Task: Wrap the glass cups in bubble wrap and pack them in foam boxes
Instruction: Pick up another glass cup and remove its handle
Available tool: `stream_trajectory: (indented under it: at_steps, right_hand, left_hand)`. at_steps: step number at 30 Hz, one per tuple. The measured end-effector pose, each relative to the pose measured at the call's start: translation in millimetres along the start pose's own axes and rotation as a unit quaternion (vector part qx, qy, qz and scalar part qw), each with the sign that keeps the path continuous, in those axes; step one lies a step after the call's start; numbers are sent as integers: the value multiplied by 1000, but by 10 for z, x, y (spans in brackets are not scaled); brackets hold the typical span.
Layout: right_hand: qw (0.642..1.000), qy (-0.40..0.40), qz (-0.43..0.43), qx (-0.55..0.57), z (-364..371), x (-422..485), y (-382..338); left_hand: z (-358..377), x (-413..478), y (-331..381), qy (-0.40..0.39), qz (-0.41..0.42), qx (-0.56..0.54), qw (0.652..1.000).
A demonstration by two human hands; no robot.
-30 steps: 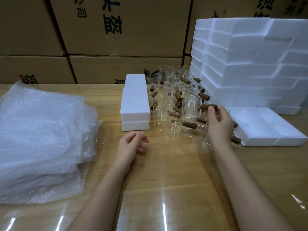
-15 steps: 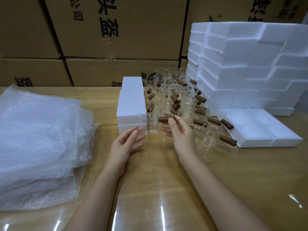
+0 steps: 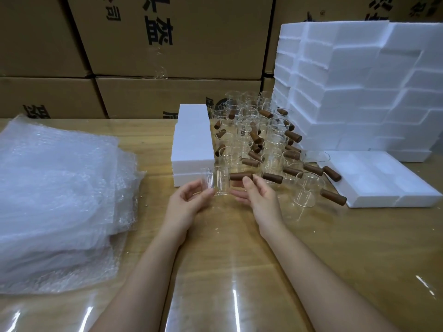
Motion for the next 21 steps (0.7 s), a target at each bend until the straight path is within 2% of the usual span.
stream_trajectory:
  at_steps: [7, 17, 21]
  right_hand:
    - [987, -77, -17, -141, 138, -47, 185]
    - [988, -73, -26, -134, 112, -36, 149]
    - [983, -98, -21, -155, 137, -60, 169]
  left_hand:
    - [-37, 8, 3, 24, -7, -16, 1000]
    - [-22, 4, -7, 2, 3, -2, 1000]
    - [-37, 6, -5, 6, 5, 10, 1000]
Point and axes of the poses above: each hand's wrist, its own x-axis towards the middle knuckle, its own z-axis out of the palm, y = z × x, the point moved 7 cm from there along x, towards the middle knuckle, and after that the axes turned 12 degrees about y, right-handed, at the moved point
